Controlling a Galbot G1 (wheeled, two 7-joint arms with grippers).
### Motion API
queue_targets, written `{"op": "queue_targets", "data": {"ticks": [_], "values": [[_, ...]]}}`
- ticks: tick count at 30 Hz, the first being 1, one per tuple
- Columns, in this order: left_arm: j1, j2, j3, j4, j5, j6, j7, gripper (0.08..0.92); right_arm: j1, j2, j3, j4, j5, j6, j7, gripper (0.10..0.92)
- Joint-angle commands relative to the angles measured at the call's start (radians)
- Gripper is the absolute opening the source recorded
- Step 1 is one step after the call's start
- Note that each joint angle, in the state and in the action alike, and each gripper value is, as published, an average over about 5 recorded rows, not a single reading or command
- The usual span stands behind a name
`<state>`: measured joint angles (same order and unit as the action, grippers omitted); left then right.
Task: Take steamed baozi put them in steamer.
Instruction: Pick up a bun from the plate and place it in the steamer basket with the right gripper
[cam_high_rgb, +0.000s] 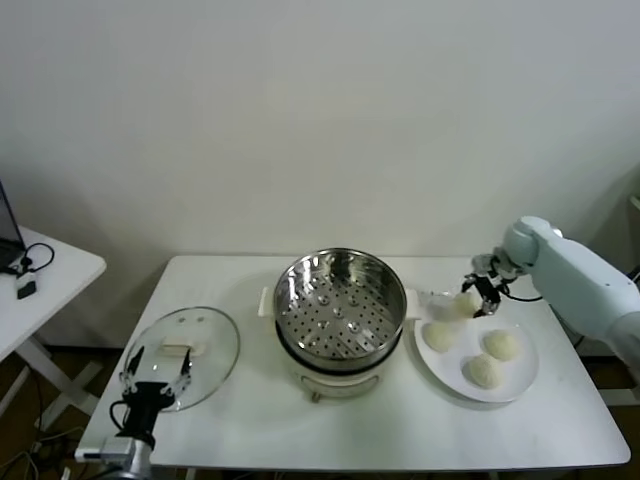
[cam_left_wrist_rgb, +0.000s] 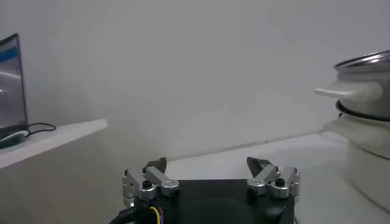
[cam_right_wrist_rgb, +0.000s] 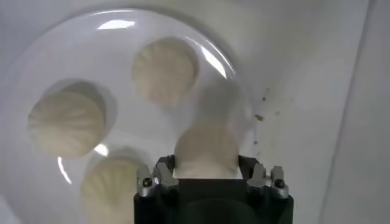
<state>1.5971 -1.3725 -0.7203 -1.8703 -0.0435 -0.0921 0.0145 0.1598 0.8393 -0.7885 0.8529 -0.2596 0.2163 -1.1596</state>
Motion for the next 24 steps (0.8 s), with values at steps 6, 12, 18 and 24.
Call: {"op": "queue_targets", "data": {"ticks": [6,12,18,24], "values": [[0.019,0.003,-0.013,-0.027,0.017,0.006,0.000,0.823,0.367,-0.031,-0.144,0.387,-0.124,0.236,-0.013,0.695],[0.025,0.002,-0.017,-0.047,0.027,0.015,0.000,0.823,0.429,0.007,-0.177,0.550,-0.083,0.235,-0.018,0.696],[0.037,-0.010,-0.005,-0.085,0.042,0.037,0.005,0.823,0.428,0.046,-0.217,0.691,-0.057,0.213,-0.020,0.705],[0.036,-0.024,0.017,-0.098,0.064,0.042,0.002,0.823,0.342,0.119,-0.232,0.693,-0.103,0.199,-0.017,0.708]]}}
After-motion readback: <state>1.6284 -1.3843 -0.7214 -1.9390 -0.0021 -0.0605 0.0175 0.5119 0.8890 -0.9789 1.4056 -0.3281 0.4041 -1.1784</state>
